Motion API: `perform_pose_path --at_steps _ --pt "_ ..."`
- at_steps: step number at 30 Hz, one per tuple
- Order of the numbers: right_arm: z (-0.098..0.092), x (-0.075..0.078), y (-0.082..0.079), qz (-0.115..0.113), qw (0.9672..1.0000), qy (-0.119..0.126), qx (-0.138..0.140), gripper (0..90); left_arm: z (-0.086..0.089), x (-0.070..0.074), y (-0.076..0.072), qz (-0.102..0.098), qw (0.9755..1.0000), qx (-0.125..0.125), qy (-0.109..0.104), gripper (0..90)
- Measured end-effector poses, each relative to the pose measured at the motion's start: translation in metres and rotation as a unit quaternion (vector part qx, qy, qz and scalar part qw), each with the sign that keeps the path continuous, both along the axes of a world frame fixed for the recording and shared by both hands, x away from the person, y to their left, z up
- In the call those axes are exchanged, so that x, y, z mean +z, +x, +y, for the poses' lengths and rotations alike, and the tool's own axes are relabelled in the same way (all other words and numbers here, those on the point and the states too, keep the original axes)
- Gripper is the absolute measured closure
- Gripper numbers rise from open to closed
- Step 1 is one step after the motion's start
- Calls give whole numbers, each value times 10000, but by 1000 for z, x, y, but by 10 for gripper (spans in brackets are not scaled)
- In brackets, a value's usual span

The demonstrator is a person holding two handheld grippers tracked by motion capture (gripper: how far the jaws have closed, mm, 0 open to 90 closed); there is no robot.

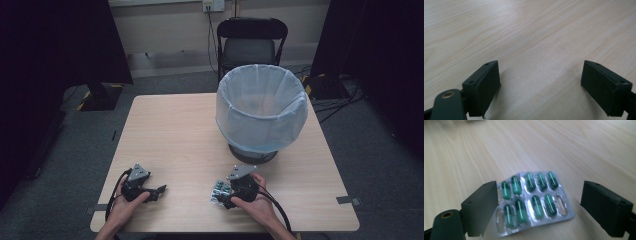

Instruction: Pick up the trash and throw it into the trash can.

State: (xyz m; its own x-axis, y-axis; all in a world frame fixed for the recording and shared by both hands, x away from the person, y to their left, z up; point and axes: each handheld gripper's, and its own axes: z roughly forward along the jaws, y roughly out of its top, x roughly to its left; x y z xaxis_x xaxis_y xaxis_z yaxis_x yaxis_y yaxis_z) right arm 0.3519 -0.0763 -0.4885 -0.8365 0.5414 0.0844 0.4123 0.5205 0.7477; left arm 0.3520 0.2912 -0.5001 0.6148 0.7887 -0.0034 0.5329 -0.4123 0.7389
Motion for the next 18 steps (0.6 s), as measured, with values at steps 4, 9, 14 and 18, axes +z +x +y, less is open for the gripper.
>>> perform_pose_path --at_steps 4,9,14,18 --pt "7 3 3 127 9993 39 358 140 0 0 0 1 10000 1 -2 152" --pt "14 -5 4 130 9988 -198 434 130 0 0 0 1 10000 -4 4 152" --pt "20 -8 -5 -215 9968 -566 529 105 0 0 0 2 10000 -13 19 152" --pt "20 -8 -4 -186 9971 -561 481 102 0 0 0 2 10000 -6 5 152"
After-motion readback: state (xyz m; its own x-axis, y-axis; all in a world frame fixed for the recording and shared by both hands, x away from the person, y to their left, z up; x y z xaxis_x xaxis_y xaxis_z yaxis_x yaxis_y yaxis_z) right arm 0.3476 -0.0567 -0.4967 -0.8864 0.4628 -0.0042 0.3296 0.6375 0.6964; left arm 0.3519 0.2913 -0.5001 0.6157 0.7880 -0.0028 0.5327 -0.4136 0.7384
